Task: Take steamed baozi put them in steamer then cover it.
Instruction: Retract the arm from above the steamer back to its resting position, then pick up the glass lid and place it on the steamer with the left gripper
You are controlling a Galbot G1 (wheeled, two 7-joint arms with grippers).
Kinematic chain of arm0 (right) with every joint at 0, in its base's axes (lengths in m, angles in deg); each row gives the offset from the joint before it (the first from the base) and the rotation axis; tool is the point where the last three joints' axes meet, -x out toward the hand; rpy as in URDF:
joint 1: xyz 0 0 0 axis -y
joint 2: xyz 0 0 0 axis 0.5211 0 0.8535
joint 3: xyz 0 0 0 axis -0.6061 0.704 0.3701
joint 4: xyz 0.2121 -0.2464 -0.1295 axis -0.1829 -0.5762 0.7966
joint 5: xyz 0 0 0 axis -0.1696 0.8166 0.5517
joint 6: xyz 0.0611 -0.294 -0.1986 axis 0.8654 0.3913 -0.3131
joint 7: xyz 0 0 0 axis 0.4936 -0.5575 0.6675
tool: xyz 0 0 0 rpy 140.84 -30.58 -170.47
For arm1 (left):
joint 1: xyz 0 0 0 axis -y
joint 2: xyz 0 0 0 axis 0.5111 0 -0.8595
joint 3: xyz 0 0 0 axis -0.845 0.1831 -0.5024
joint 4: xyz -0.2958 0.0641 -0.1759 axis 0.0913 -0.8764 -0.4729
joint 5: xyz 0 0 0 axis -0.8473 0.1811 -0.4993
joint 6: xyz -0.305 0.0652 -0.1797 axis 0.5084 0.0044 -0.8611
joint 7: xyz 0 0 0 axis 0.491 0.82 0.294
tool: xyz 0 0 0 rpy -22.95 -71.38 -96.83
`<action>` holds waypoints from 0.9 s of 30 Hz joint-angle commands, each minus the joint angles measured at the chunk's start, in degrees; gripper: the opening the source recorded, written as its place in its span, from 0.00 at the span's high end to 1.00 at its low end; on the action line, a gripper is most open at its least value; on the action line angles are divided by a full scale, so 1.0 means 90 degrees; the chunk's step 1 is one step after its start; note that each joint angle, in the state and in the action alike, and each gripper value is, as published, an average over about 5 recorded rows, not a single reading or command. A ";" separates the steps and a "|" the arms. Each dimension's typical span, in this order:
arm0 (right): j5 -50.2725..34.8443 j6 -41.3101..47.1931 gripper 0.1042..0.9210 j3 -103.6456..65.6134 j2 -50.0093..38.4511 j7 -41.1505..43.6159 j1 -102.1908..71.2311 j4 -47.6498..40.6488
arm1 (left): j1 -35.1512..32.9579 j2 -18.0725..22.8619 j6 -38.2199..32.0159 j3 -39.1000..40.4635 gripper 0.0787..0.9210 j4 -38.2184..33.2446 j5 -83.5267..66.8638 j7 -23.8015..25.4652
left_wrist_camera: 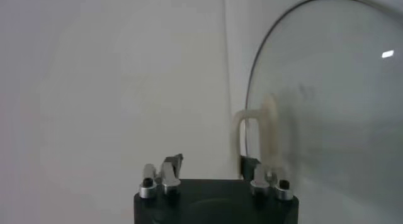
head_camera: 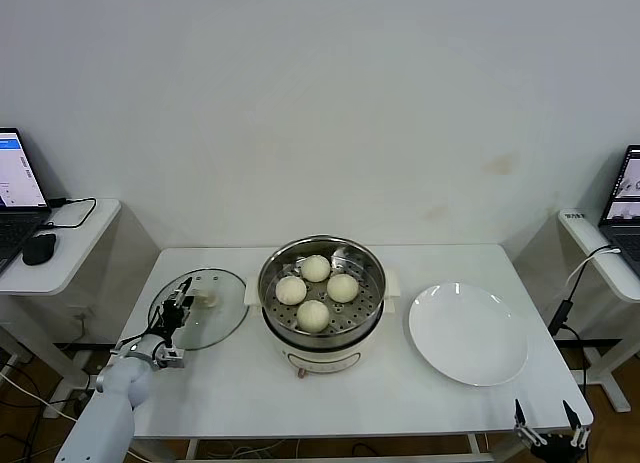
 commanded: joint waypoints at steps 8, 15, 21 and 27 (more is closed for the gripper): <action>0.0033 -0.0042 0.12 0.0027 -0.0013 0.0030 -0.0005 -0.0013 | -0.0463 -0.0033 -0.0052 -0.0227 0.85 -0.0631 -0.0008 -0.0481; 0.0075 -0.0066 0.12 0.0075 -0.0013 0.0037 -0.0023 0.0011 | -0.1414 -0.0156 0.0632 -0.0569 0.95 -0.2029 -0.0241 -0.0556; 0.0122 -0.0098 0.12 0.0244 -0.0038 0.0025 -0.0098 0.0163 | -0.2389 -0.0426 0.1686 -0.0806 0.95 -0.3870 -0.0869 -0.0030; 0.0117 -0.0075 0.12 0.0384 -0.0115 0.0026 -0.0186 0.0432 | -0.3153 -0.0736 0.2701 -0.1040 0.95 -0.5611 -0.1471 0.0903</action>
